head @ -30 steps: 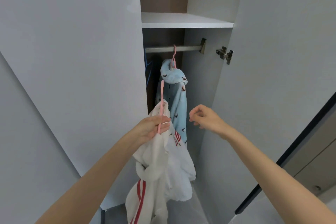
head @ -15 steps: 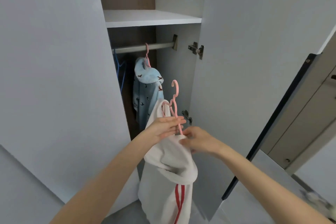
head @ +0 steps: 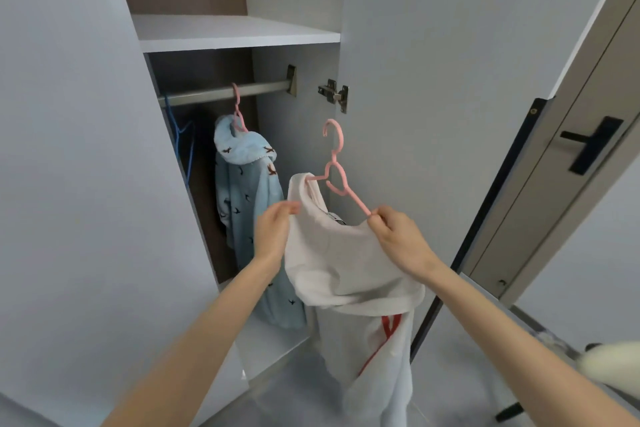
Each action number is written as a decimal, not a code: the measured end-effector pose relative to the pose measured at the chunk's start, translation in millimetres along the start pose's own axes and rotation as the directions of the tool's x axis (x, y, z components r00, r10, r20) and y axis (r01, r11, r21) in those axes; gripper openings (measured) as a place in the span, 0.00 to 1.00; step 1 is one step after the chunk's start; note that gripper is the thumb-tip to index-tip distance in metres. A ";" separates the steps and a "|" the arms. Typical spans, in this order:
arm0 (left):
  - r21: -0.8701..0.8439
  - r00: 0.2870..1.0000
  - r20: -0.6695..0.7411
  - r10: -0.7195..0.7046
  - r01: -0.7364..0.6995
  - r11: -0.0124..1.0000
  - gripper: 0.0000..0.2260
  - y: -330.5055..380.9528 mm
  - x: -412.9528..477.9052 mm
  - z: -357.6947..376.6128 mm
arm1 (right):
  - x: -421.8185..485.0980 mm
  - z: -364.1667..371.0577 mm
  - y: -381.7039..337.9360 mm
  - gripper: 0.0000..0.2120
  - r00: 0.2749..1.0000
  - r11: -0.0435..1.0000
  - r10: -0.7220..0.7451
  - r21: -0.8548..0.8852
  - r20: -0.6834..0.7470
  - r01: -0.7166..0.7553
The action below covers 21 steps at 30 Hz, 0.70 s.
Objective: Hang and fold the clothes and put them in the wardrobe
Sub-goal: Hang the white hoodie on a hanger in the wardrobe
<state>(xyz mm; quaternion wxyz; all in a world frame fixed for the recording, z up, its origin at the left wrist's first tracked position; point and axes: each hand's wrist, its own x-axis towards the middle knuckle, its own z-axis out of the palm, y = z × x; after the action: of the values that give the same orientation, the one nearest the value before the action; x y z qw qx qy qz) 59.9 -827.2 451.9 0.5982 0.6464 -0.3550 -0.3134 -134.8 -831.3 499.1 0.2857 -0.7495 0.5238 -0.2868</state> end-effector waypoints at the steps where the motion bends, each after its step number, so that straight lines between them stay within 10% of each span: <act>1: 0.047 0.994 -0.109 -0.025 0.030 0.998 0.09 -16.2 2.3 -5.9 | 2.5 -5.6 0.4 0.14 1.000 1.000 -0.009 -0.008 -0.016 0.009; 3: 0.032 0.959 -0.155 -0.237 0.245 0.969 0.13 -43.3 5.4 -12.1 | 6.8 -14.4 0.0 0.16 0.998 1.000 -0.022 0.009 -0.054 0.022; 6: -0.271 0.743 0.211 -0.635 0.669 0.692 0.18 -63.5 2.8 -2.9 | 12.0 -22.2 -2.1 0.13 0.996 0.990 0.004 0.141 -0.089 0.009; 9: -0.324 0.615 0.504 -0.606 0.786 0.527 0.16 -62.2 -7.0 11.4 | 13.0 -31.6 -0.9 0.13 0.995 0.972 0.050 0.231 -0.089 -0.028; 17: -0.301 0.607 0.608 -0.512 0.773 0.559 0.10 -19.6 -17.3 36.3 | 11.4 -49.0 15.1 0.10 0.989 0.941 0.117 0.328 -0.095 -0.080; 21: -0.216 0.731 0.483 -0.483 0.633 0.744 0.19 -4.3 -6.3 33.8 | 15.0 -49.8 20.8 0.12 0.993 0.961 0.080 0.271 -0.087 -0.054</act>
<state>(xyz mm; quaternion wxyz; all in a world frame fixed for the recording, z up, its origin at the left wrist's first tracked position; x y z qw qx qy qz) 28.8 -840.4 444.5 0.4979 0.5231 -0.1885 -0.6655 -179.7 -857.9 519.4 0.3681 -0.6710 0.5185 -0.3814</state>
